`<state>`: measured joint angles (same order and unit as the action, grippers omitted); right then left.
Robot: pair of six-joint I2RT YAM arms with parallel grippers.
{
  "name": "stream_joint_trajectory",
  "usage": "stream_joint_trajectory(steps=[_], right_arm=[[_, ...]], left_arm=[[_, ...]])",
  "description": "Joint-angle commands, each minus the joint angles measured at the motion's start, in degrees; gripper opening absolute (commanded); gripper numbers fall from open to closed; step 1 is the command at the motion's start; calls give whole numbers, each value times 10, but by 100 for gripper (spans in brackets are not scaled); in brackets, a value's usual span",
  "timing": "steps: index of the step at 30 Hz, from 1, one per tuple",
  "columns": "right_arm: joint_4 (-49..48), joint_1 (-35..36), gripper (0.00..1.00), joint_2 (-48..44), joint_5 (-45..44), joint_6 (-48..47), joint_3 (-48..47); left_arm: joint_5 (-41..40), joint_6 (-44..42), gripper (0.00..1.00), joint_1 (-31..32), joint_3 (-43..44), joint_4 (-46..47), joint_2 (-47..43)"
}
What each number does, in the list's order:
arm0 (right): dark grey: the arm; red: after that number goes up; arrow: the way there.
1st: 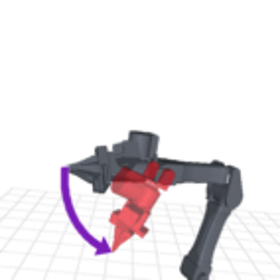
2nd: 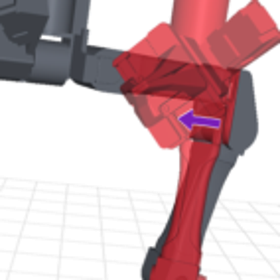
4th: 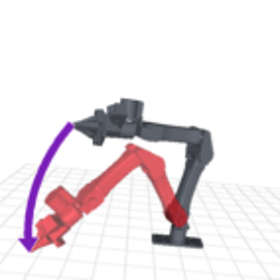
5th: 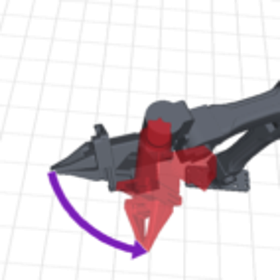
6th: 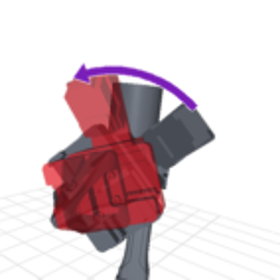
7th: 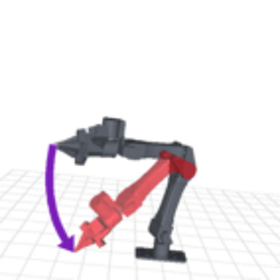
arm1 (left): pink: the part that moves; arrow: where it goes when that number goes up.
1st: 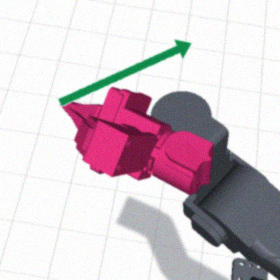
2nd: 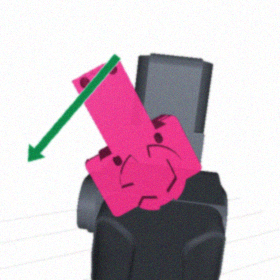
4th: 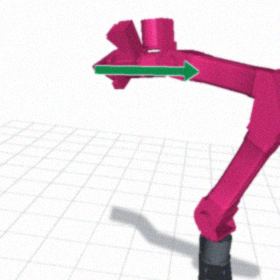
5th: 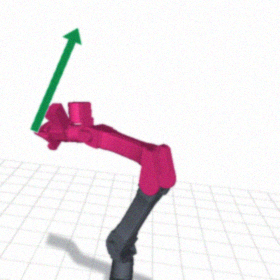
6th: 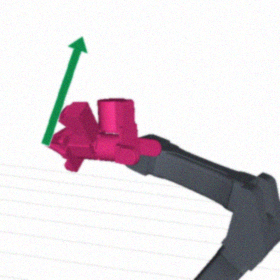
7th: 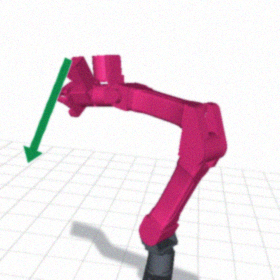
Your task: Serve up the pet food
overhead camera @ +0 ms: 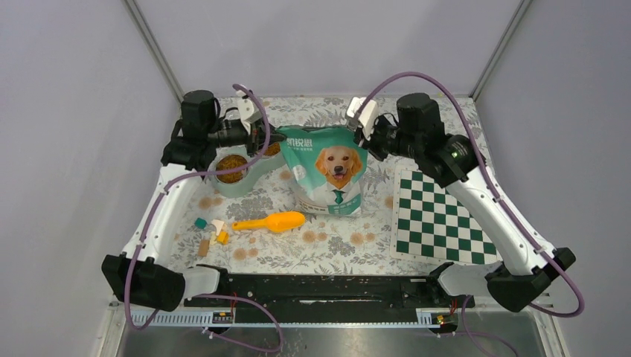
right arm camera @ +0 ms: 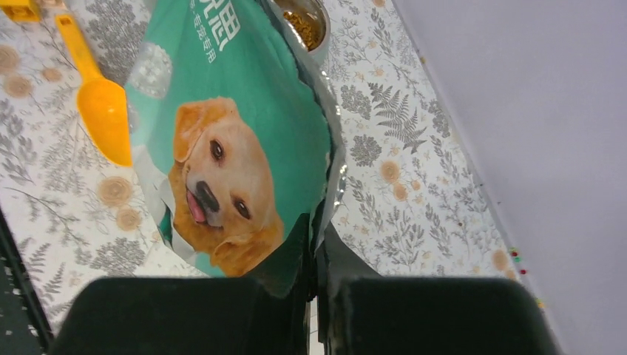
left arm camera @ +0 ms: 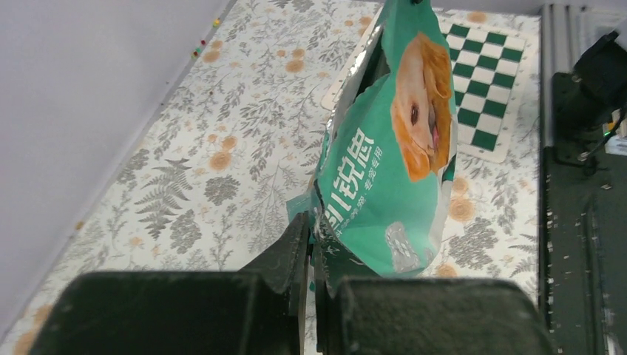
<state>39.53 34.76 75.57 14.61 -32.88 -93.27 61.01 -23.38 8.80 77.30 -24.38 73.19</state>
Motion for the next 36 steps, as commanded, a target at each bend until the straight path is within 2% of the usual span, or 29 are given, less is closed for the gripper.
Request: stream_joint_trajectory(steps=[1, 6, 7, 9, 12, 14, 17, 20, 23, 29, 33, 36], right_arm=[[-177, -23, 0, -107, -100, -96, 80], [-221, -23, 0, -146, -109, -85, 212], [-219, -23, 2, -151, -103, -75, 223], [-201, -23, 21, -159, -73, -51, 226], [-146, -23, 69, -161, -9, -9, 188], [-57, -22, 81, -143, 48, 22, 128], [4, -23, 90, -112, 82, 62, 55], [20, -22, 91, -84, 93, 83, 20], [41, -16, 91, -48, 104, 78, -19], [87, 0, 82, 35, 113, 3, -89], [102, 9, 74, 79, 113, -48, -129], [131, 19, 67, 113, 100, -84, -163]], left_arm=[[-131, -73, 0, 10, -19, 105, -62], [-185, -79, 0, 60, -82, 121, -81], [-186, -69, 4, 64, -89, 126, -82], [-178, -34, 30, 67, -93, 141, -81], [-147, -3, 55, 68, -73, 150, -71], [-124, 1, 67, 68, -55, 146, -61], [-99, -3, 73, 70, -28, 126, -48], [-97, -27, 75, 78, -6, 98, -40], [-117, -89, 76, 100, 18, 39, -31], [-179, -201, 75, 136, 82, -100, 9], [-194, -231, 67, 142, 100, -135, 23], [-201, -251, 52, 144, 109, -150, 24]])
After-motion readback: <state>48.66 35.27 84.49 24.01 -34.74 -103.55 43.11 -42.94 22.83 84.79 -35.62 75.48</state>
